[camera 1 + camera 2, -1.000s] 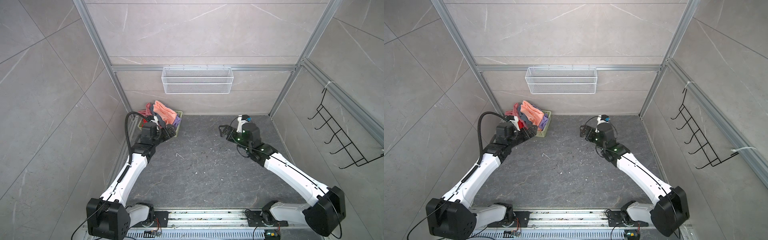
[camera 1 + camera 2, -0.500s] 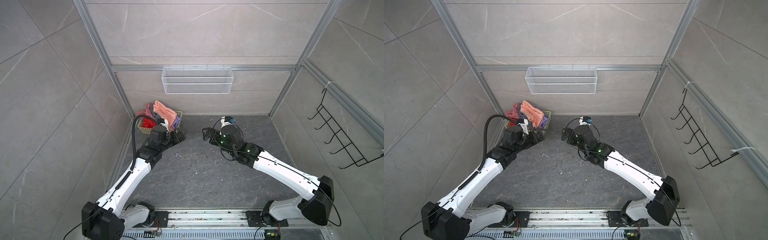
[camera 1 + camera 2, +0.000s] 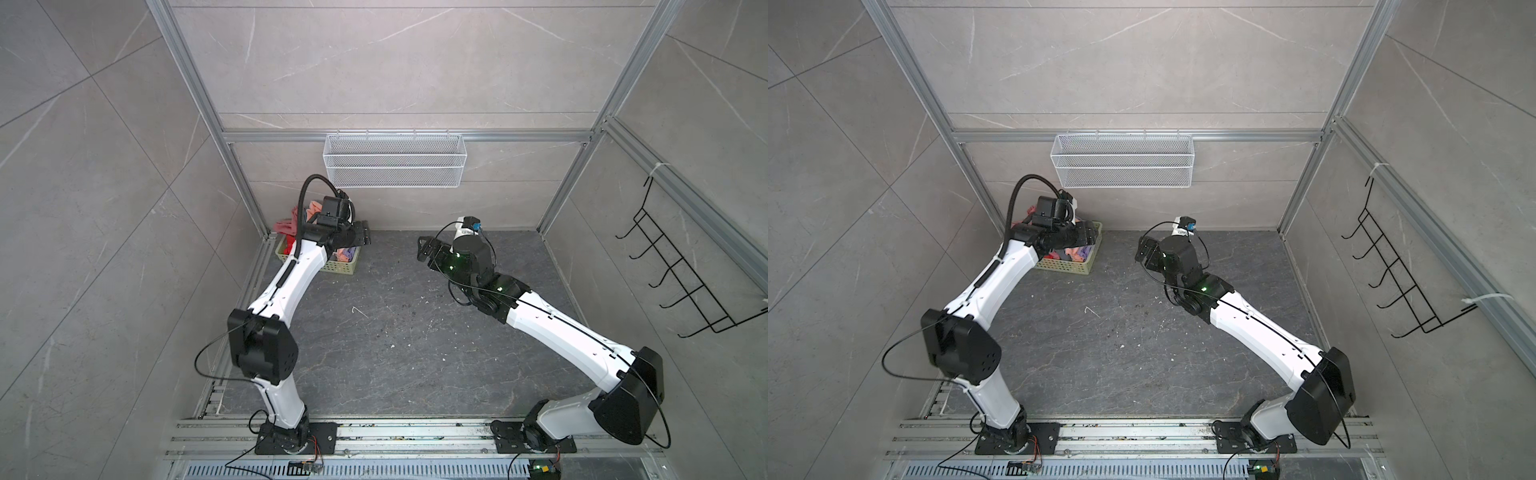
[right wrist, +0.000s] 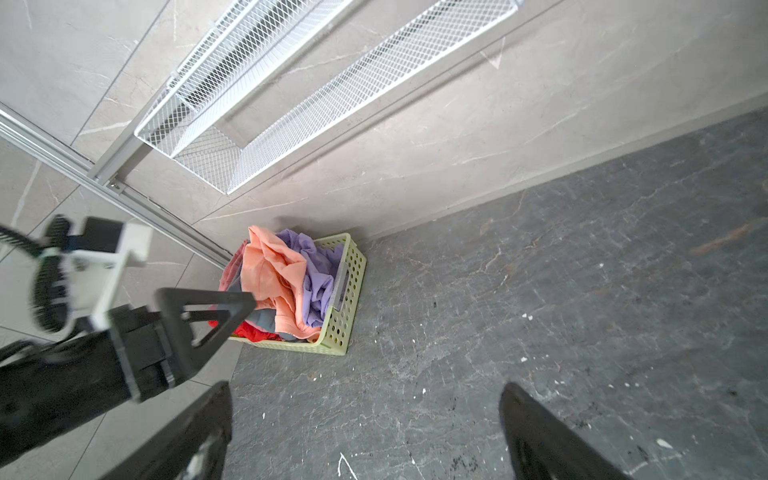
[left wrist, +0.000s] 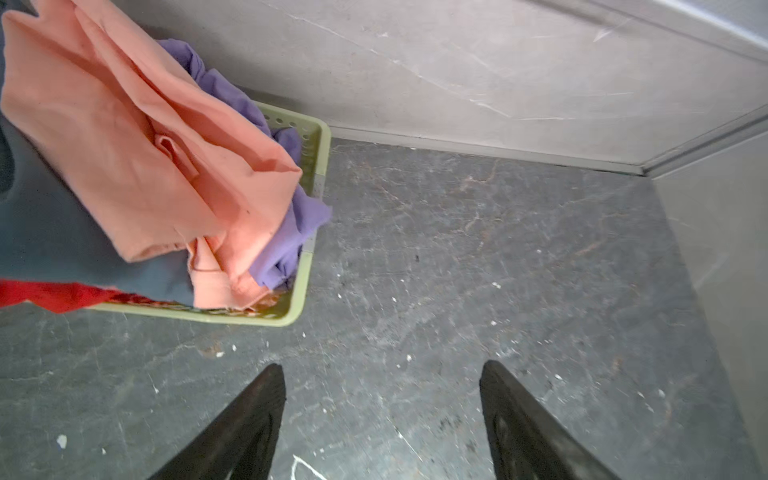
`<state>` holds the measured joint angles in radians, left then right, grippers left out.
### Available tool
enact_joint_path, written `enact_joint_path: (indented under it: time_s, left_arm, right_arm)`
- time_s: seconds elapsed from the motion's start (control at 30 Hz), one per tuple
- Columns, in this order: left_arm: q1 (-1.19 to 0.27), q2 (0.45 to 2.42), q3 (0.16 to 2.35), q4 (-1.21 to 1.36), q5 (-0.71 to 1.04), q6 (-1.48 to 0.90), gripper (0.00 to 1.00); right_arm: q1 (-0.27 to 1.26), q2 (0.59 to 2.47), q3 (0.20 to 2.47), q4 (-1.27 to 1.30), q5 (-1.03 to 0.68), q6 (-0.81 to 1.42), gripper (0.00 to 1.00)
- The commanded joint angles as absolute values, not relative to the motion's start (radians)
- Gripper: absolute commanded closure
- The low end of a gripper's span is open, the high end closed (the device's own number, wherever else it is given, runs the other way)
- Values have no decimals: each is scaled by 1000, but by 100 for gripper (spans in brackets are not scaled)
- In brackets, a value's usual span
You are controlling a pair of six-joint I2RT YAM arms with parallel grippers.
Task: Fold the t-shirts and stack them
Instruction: 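Grasp the salmon t-shirt in the basket with the left gripper while the right arm advances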
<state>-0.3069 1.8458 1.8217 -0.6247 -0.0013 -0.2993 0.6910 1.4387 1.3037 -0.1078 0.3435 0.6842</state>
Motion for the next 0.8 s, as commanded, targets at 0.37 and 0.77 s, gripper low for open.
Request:
enact_joint_path:
  time_s: [0.37, 0.77]
  left_arm:
    - [-252, 2182, 2149, -624, -215, -197, 33]
    - [-242, 2237, 2117, -448, -246, -260, 51]
  right_arm:
    - [686, 1401, 1303, -153, 316, 648, 5]
    - [685, 1424, 1358, -203, 294, 671, 9]
